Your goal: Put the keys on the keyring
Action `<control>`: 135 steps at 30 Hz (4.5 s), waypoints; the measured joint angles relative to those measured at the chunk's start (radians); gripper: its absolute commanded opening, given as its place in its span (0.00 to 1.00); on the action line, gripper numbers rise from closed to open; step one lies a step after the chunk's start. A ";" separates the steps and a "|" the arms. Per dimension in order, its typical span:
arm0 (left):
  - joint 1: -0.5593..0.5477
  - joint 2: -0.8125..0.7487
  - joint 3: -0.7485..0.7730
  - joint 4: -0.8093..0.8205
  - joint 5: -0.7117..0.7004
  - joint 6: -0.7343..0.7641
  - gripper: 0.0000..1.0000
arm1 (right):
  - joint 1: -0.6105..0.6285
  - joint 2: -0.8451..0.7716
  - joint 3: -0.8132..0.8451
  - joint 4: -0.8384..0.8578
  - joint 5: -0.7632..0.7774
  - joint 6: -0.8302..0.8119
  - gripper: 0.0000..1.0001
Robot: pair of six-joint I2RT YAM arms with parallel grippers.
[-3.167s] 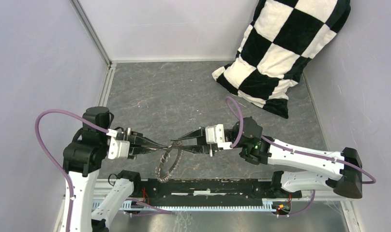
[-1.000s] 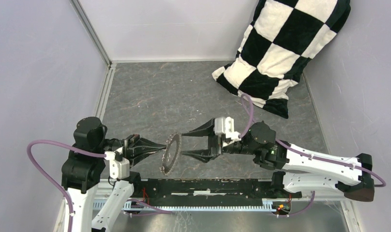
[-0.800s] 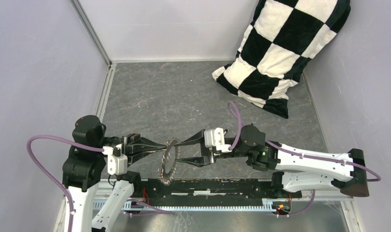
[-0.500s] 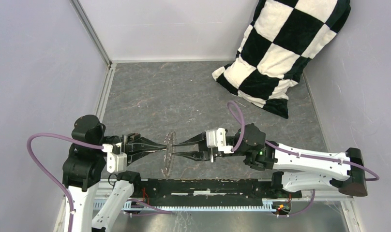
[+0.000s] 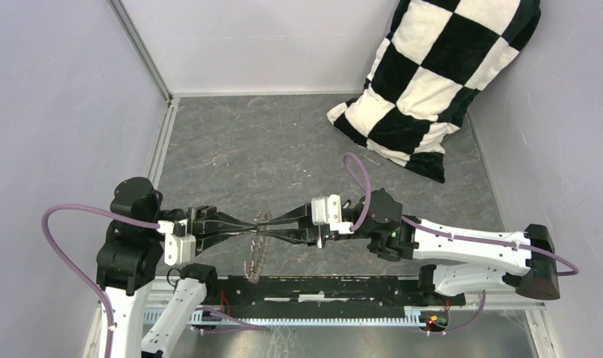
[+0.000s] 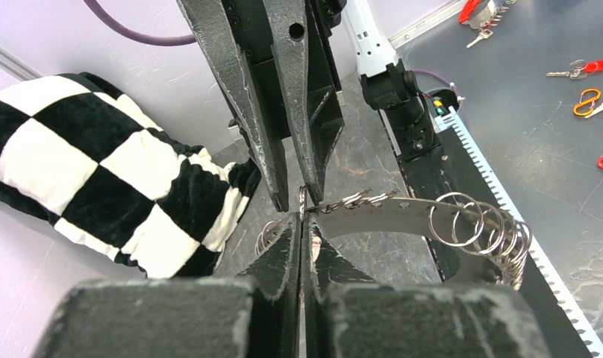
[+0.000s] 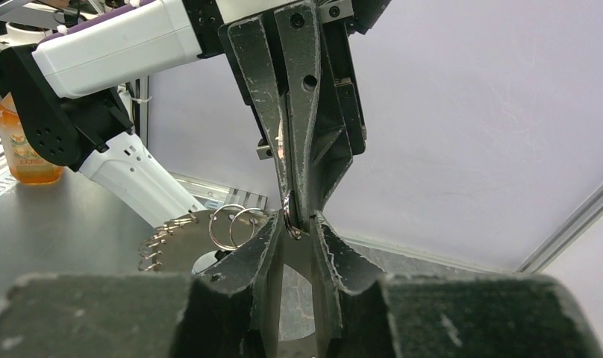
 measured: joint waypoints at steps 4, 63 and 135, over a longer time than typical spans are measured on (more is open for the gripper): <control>0.000 0.000 0.000 0.000 0.000 -0.002 0.02 | 0.000 0.004 0.010 -0.001 -0.007 0.000 0.20; 0.000 -0.001 -0.035 -0.122 -0.240 0.024 0.27 | 0.100 0.355 0.834 -1.228 0.334 -0.179 0.01; 0.000 0.043 0.027 0.074 0.051 -0.191 0.02 | -0.021 -0.006 0.099 -0.173 -0.079 0.106 0.29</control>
